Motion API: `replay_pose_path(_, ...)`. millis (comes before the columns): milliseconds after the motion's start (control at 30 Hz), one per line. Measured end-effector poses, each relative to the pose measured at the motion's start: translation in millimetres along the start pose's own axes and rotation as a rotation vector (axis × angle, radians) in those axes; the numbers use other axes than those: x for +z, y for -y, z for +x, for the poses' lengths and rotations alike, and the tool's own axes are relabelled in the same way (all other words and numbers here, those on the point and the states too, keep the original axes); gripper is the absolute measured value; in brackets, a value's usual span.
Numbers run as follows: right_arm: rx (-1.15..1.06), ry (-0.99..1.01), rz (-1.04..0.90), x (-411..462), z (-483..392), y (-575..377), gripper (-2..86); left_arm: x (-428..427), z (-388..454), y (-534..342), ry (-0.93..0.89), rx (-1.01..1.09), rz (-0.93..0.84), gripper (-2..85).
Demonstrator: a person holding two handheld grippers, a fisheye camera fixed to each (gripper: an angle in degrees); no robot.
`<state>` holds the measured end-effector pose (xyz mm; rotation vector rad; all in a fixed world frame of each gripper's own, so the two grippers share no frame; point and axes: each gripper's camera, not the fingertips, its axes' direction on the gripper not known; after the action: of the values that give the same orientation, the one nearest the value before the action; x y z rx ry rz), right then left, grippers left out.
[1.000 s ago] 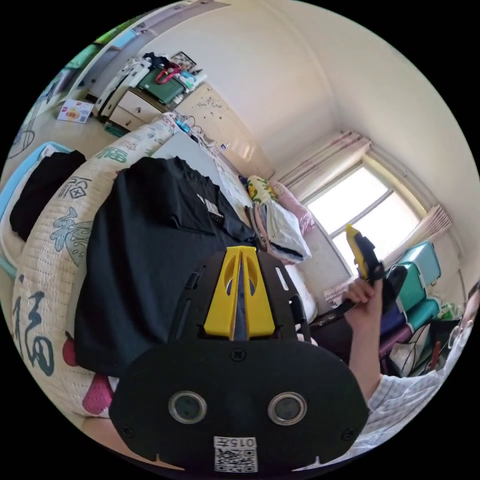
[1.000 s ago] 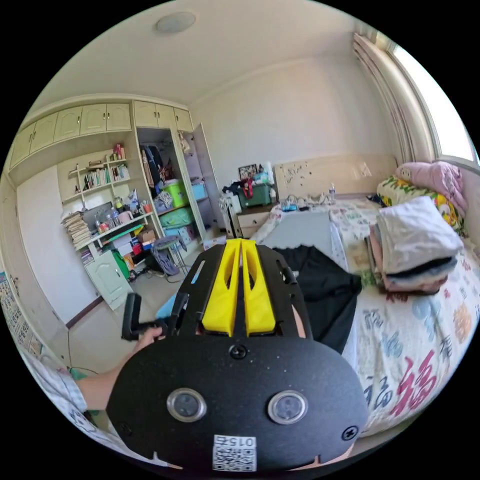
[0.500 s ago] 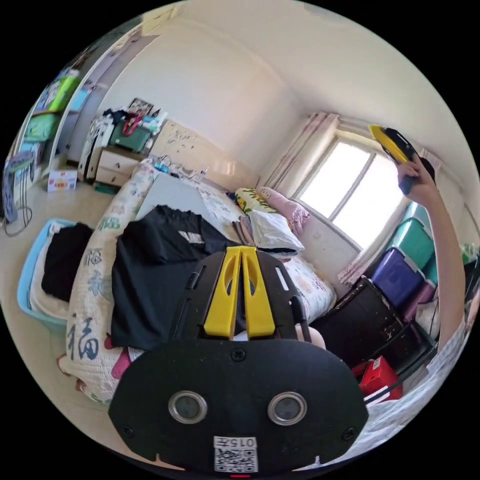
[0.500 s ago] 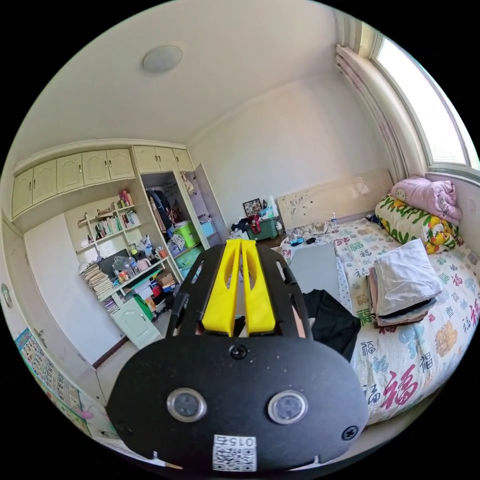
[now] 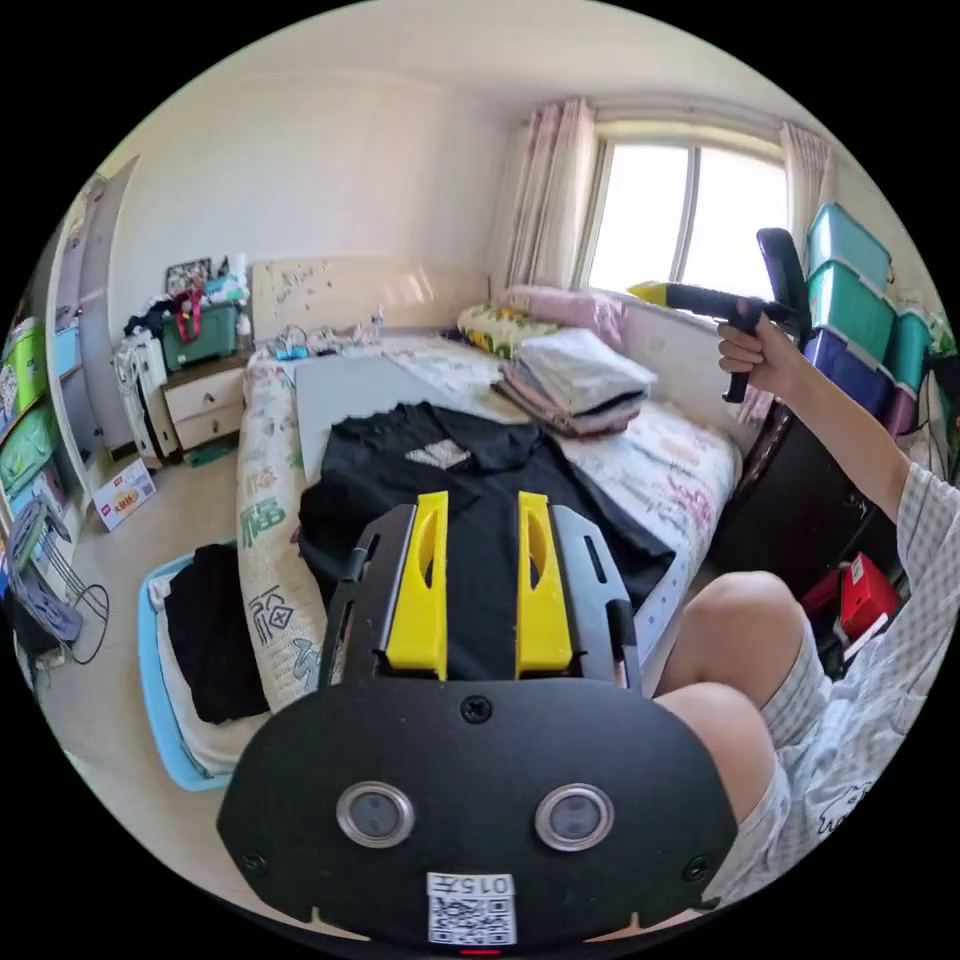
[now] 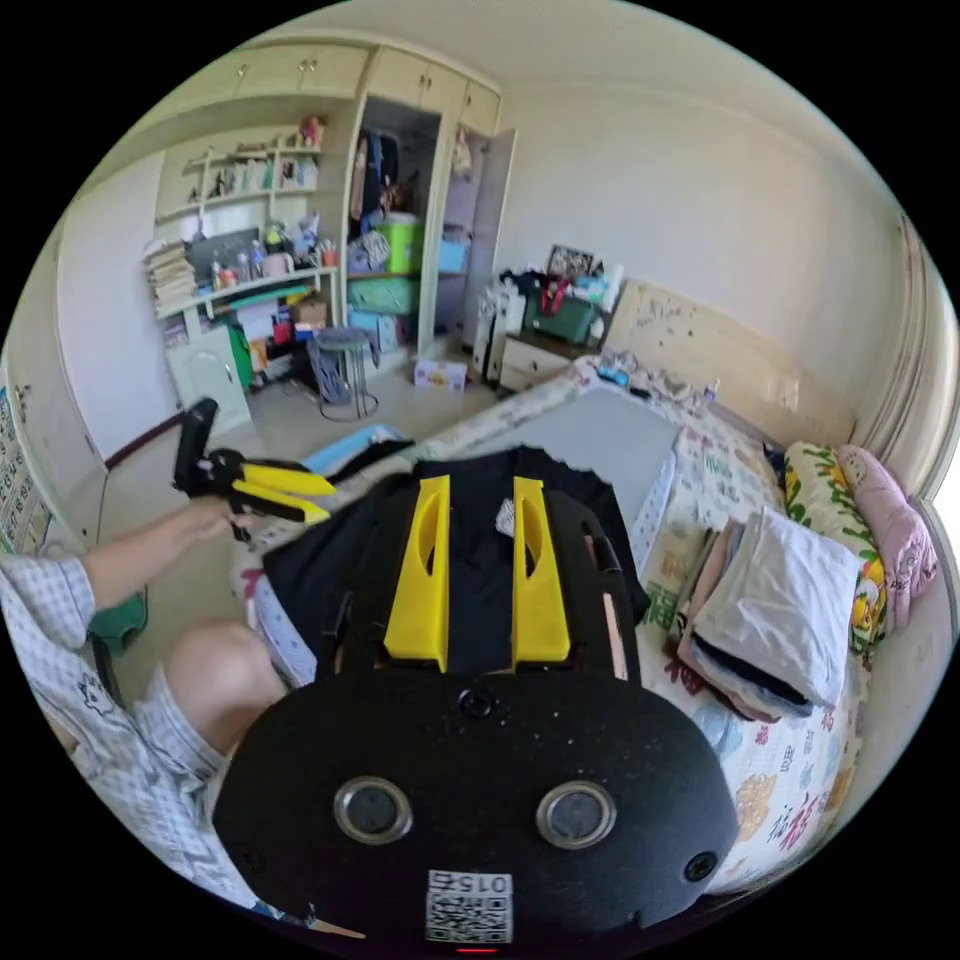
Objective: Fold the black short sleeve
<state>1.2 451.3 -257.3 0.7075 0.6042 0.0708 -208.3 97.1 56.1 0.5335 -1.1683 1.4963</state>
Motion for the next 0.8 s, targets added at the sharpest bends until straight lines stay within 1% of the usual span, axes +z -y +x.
replay_pose_path(67, 0.015, -0.007, -0.128, 83, 14, -8, 10.3, 38, -4, 25, 0.028, 0.043, -0.101, 9.9)
replay_pose_path(100, 0.021, -0.004, -0.151, 101, 16, -8, 10.4, 48, -6, 33, 0.034, 0.051, -0.126, 9.9)
replay_pose_path(167, 0.044, 0.038, -0.231, 169, 23, -7, 11.3, 90, -11, 64, 0.017, 0.079, -0.213, 9.7)
replay_pose_path(200, 0.050, 0.052, -0.251, 184, 25, -6, 11.6, 101, -13, 72, 0.012, 0.085, -0.235, 9.7)
replay_pose_path(267, 0.053, 0.096, -0.330, 242, 30, -2, 13.2, 141, -19, 100, -0.005, 0.100, -0.340, 9.6)
replay_pose_path(300, 0.049, 0.104, -0.349, 254, 30, -1, 13.2, 150, -20, 105, -0.015, 0.112, -0.377, 9.6)
replay_pose_path(333, 0.038, 0.119, -0.394, 277, 30, 0, 13.3, 169, -21, 113, -0.027, 0.137, -0.461, 9.1)
replay_pose_path(367, 0.006, 0.116, -0.333, 281, 28, 2, 12.7, 168, -22, 120, -0.002, 0.152, -0.426, 8.3)
replay_pose_path(400, 0.007, 0.099, -0.338, 285, 27, 4, 12.4, 166, -23, 124, 0.011, 0.151, -0.412, 7.0)
replay_pose_path(433, 0.003, 0.088, -0.340, 291, 27, 7, 8.5, 166, -28, 132, -0.033, 0.136, -0.424, 4.4)
replay_pose_path(467, 0.026, 0.083, -0.357, 295, 31, 12, 5.0, 166, -38, 140, -0.125, 0.091, -0.437, 2.6)
replay_pose_path(533, 0.072, 0.082, -0.357, 295, 41, 20, 1.3, 161, -55, 153, -0.202, 0.045, -0.427, 0.9)
replay_pose_path(600, 0.153, 0.027, -0.305, 283, 64, 29, 0.4, 139, -81, 168, -0.188, -0.020, -0.348, 0.1)
replay_pose_path(633, 0.240, -0.053, -0.253, 271, 87, 33, 0.1, 115, -103, 179, -0.108, -0.061, -0.274, -0.2)
replay_pose_path(667, 0.343, -0.188, -0.197, 256, 115, 35, 0.0, 87, -130, 188, 0.035, -0.117, -0.193, -0.4)
replay_pose_path(700, 0.393, -0.260, -0.179, 248, 130, 34, 0.0, 73, -146, 190, 0.125, -0.160, -0.153, -0.4)
replay_pose_path(733, 0.482, -0.402, -0.173, 236, 156, 29, 0.1, 43, -179, 188, 0.317, -0.276, -0.079, -0.5)
replay_pose_path(767, 0.550, -0.504, -0.194, 229, 176, 21, 0.4, 17, -213, 180, 0.456, -0.421, -0.043, -0.4)
replay_pose_path(800, 0.573, -0.536, -0.209, 227, 182, 18, 0.7, 7, -227, 175, 0.490, -0.487, -0.039, -0.4)
